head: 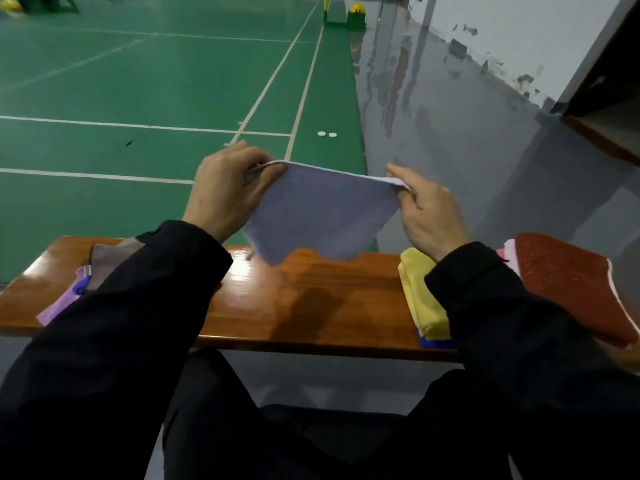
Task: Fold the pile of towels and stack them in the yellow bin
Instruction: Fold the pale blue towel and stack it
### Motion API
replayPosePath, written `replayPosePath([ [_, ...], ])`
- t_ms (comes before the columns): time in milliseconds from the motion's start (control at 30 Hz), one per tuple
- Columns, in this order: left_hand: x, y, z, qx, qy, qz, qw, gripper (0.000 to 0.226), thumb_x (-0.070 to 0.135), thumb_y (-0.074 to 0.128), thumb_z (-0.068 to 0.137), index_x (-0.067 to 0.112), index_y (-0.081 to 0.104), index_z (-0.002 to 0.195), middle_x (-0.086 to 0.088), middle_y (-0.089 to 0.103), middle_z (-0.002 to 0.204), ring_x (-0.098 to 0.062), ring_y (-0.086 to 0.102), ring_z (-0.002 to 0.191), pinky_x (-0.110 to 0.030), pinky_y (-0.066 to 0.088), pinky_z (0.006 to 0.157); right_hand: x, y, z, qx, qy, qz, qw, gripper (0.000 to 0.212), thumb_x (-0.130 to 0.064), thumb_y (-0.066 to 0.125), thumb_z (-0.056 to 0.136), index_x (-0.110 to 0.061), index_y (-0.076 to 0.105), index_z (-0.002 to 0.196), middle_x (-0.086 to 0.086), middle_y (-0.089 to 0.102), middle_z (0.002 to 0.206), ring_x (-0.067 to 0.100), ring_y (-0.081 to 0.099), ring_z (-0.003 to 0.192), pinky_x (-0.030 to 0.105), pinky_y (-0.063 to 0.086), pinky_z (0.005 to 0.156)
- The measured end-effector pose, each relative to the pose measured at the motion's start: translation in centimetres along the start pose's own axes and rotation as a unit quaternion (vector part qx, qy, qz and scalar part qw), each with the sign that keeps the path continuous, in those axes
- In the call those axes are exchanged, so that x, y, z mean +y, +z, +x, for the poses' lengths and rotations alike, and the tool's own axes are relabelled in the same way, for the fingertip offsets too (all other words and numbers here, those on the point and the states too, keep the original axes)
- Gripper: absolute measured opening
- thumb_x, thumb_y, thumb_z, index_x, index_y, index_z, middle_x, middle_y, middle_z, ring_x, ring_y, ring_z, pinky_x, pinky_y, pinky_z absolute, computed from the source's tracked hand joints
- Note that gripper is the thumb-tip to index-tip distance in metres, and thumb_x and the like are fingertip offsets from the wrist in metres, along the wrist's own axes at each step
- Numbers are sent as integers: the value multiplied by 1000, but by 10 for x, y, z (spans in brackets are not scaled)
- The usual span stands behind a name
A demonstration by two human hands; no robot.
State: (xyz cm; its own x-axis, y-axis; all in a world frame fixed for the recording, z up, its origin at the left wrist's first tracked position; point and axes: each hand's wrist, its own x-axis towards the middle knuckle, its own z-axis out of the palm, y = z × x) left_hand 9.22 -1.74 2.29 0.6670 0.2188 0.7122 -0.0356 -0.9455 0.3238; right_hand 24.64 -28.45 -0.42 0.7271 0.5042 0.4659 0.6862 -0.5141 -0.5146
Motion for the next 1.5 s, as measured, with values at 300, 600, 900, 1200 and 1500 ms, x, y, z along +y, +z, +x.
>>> replayPosePath([
  [300,-24,54,-197,-220,34,9,975,27,37,56,97,18,73,88,-1,64,94,-25,63,80,-38,53,70,55,51,-140,-288,-20,-74,955,33,-14,57,100,-24,71,129,-3,71,127,20,65,116,31,50,99],
  [600,-25,76,-250,-332,-18,21,943,11,27,54,96,30,61,104,8,71,93,-24,67,79,-35,51,68,54,76,-158,-400,-41,-220,889,10,-32,41,96,-29,50,92,-5,56,77,19,57,81,34,21,122],
  [900,-51,92,-167,-237,-187,0,953,14,22,62,98,16,72,106,-6,76,105,-28,71,94,-35,54,80,50,93,-94,-214,108,-161,957,26,-29,49,99,-24,53,74,-1,54,70,25,55,70,35,41,61],
  [1200,-91,141,-115,-281,-203,35,937,17,18,61,97,19,74,107,-2,76,105,-23,68,93,-29,49,75,69,128,-42,-238,123,-295,917,19,-25,44,103,-25,53,86,-1,59,82,23,52,74,33,38,68],
  [1500,-106,171,-109,-307,-191,44,931,32,24,63,90,14,68,120,-10,69,119,-30,61,110,-39,49,94,86,150,-36,-234,95,-328,910,28,-22,53,98,-18,54,126,9,64,118,27,61,94,36,50,79],
])
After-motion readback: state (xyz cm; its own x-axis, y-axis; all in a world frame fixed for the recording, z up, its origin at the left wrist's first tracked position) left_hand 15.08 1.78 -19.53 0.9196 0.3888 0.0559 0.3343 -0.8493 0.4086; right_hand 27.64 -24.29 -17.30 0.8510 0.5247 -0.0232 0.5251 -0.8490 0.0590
